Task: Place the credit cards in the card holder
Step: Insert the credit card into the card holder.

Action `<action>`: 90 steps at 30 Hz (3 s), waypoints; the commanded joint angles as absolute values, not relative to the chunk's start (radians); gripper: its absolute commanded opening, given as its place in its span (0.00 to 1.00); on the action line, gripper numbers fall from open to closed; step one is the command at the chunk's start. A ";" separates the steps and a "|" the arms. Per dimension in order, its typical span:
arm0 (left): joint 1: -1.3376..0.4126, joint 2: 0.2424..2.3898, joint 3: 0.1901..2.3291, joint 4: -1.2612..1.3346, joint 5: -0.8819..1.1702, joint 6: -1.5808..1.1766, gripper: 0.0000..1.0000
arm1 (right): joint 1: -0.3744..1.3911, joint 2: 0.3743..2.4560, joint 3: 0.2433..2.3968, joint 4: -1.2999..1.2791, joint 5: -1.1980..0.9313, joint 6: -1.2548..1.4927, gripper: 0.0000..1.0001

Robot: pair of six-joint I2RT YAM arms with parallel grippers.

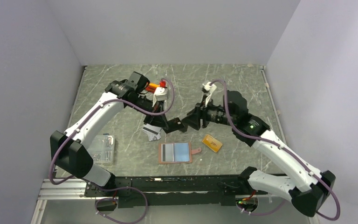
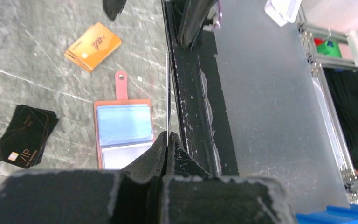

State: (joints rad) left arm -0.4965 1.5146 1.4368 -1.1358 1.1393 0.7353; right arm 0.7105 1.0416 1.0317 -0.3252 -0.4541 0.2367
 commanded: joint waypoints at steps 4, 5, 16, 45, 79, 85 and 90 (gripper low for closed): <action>-0.412 1.391 1.388 -0.716 1.334 0.307 0.00 | 0.625 0.846 0.832 0.013 -0.462 0.394 0.64; -0.409 1.378 1.368 -0.614 1.336 0.230 0.00 | 0.621 0.828 0.803 0.058 -0.475 0.411 0.69; -0.408 1.353 1.262 -0.198 1.377 -0.242 0.00 | 0.617 0.902 0.739 0.364 -0.562 0.537 0.77; -0.405 1.336 1.255 -0.244 1.271 -0.238 0.56 | 0.608 1.105 0.758 0.615 -0.536 0.747 0.00; -0.306 1.315 0.926 -0.477 0.504 0.322 0.93 | 0.479 1.118 0.623 -0.241 -0.538 0.562 0.00; -0.476 1.359 0.832 -0.437 0.391 0.451 0.88 | 0.539 1.166 0.568 -0.200 -0.515 0.575 0.00; -0.573 1.367 0.782 -0.401 0.295 0.528 0.89 | 0.558 1.184 0.533 -0.146 -0.508 0.600 0.00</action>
